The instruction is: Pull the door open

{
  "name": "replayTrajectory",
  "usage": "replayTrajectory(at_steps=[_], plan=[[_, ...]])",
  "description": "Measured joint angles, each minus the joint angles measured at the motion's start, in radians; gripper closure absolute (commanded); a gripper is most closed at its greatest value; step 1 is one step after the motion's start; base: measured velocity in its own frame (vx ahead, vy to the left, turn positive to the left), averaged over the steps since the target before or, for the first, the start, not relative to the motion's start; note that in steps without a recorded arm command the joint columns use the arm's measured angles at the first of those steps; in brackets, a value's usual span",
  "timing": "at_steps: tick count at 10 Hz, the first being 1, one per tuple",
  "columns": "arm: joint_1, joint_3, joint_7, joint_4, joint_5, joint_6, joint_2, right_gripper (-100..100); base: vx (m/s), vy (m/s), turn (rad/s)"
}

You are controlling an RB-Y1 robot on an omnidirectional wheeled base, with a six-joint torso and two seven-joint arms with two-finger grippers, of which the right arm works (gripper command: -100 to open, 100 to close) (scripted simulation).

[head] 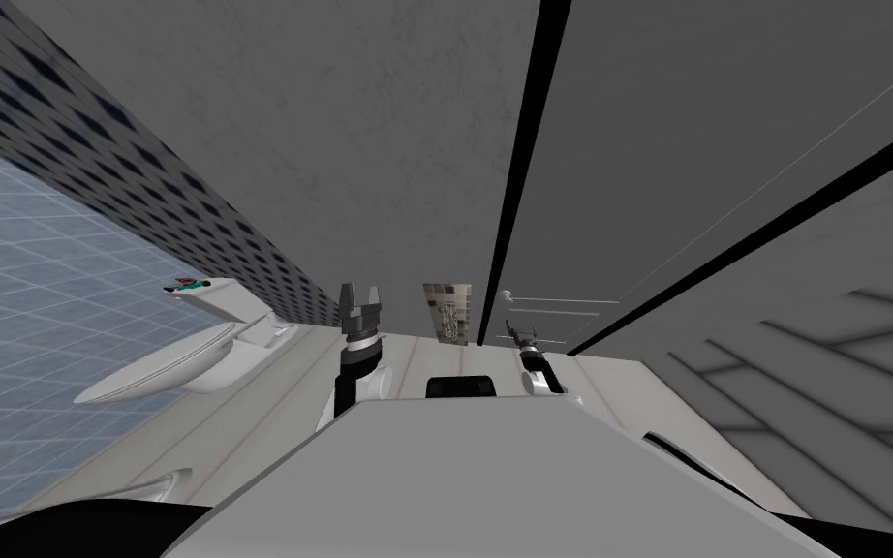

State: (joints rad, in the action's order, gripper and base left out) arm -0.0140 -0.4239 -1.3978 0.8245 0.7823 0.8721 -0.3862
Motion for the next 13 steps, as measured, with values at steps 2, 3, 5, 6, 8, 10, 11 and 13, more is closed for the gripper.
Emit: replayTrajectory(at_steps=[2, 3, 5, 6, 8, 10, 11, 13], plan=[[0.002, -0.001, -0.004, -0.002, 0.001, 0.001, 0.0, -100, -0.153, -0.008, 0.025], [0.001, 0.0, -0.004, -0.001, 0.002, 0.001, -0.001, -100, -0.174, -0.02, 0.009], [0.001, -0.001, -0.004, -0.003, 0.002, 0.002, 0.0, -100, -0.197, -0.033, 0.021], [0.001, 0.0, -0.004, -0.003, 0.003, 0.002, 0.0, -100, -0.202, -0.02, 0.015], [0.0, 0.0, -0.003, -0.002, 0.004, 0.002, 0.0, -100, -0.212, -0.025, 0.02], [0.0, 0.0, -0.003, -0.002, 0.004, 0.002, -0.001, -100, -0.187, -0.008, 0.021], [0.0, 0.0, -0.002, -0.002, 0.005, 0.002, -0.001, -100, -0.179, -0.023, 0.033], [-0.001, 0.0, -0.001, -0.001, 0.007, 0.003, -0.001, -100, -0.21, -0.033, 0.058]])
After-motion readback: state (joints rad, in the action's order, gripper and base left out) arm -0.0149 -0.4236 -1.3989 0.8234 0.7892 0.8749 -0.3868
